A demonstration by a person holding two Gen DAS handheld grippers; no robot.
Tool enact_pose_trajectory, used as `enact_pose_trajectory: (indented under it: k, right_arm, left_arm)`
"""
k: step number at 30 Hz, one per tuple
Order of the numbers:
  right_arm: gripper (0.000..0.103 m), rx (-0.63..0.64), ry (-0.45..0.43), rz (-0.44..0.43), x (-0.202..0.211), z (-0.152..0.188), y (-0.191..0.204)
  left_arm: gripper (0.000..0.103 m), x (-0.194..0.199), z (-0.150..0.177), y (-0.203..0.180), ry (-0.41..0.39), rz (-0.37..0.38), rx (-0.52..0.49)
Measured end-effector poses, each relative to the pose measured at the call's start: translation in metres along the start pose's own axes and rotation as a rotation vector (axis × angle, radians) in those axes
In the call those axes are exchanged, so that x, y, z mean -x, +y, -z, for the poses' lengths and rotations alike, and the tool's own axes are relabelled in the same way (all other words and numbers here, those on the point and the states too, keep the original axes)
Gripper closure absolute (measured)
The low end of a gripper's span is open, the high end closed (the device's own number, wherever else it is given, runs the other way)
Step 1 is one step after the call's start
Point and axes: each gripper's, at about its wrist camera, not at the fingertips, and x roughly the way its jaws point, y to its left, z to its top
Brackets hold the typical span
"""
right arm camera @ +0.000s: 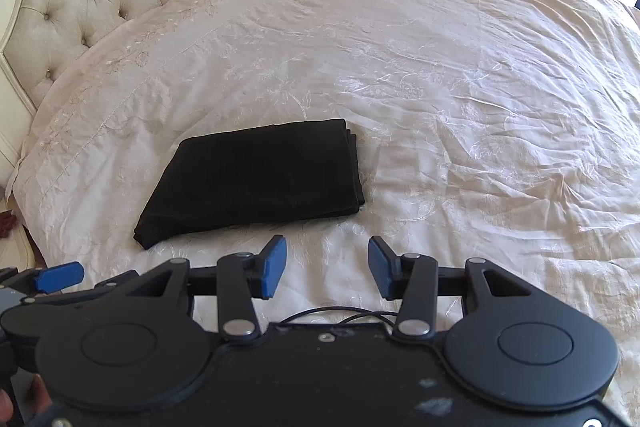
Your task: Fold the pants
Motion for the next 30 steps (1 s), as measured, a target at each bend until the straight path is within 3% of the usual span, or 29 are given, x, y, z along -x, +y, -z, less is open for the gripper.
enact_pose_trajectory:
  k: [14, 30]
  right_arm:
    - [0.055, -0.032, -0.029, -0.009, 0.006, -0.004, -0.007]
    - [0.055, -0.065, -0.057, -0.013, 0.012, -0.021, 0.002]
  left_arm:
    - [0.048, 0.009, -0.007, -0.009, -0.015, -0.005, -0.014]
    - [0.048, 0.007, -0.026, -0.003, 0.064, -0.003, -0.008]
